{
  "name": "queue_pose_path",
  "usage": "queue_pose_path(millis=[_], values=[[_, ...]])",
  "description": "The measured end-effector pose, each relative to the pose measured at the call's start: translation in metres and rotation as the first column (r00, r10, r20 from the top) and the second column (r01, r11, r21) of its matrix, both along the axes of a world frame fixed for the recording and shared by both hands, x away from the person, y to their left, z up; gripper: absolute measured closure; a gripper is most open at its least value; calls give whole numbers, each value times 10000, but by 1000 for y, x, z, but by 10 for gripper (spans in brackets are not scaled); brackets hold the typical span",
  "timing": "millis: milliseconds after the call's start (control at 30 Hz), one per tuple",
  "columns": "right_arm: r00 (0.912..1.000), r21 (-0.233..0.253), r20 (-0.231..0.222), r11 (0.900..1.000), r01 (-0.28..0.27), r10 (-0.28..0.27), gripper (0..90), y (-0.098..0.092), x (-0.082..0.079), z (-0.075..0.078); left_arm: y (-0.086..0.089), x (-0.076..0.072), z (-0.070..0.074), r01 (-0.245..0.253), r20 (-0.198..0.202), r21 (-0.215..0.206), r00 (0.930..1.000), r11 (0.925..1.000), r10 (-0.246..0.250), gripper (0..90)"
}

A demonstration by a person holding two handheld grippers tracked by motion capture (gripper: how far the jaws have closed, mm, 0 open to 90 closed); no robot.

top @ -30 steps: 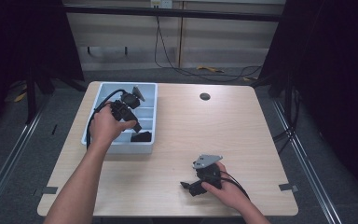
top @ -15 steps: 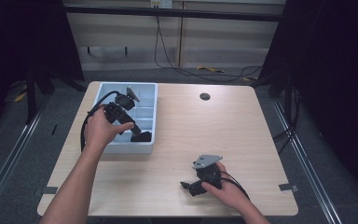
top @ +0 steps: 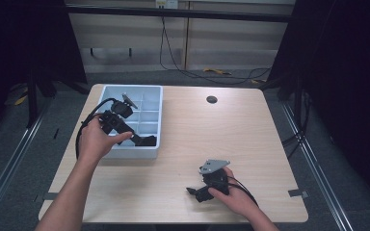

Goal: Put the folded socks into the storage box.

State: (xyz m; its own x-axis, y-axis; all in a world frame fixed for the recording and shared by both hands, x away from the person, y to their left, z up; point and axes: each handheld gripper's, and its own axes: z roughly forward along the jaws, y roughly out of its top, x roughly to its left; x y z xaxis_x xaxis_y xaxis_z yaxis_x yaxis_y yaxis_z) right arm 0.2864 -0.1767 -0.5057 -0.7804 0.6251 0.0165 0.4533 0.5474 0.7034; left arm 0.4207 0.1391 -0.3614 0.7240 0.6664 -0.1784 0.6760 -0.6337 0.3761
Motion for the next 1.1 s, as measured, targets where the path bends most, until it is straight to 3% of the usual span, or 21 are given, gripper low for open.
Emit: queue_pose_path(millis=[300, 667, 1100], values=[[10000, -33, 18, 10000, -10, 10, 96, 0, 0, 0, 11, -15, -1, 73, 115, -258, 9999, 9996, -70, 220], [10000, -56, 0, 10000, -12, 12, 96, 0, 0, 0, 34, -35, -16, 8, 259, -833, 9997, 9965, 13, 193], [10000, -37, 8, 10000, -10, 10, 96, 0, 0, 0, 52, -55, -31, -113, 335, -1114, 9993, 9937, 151, 179]])
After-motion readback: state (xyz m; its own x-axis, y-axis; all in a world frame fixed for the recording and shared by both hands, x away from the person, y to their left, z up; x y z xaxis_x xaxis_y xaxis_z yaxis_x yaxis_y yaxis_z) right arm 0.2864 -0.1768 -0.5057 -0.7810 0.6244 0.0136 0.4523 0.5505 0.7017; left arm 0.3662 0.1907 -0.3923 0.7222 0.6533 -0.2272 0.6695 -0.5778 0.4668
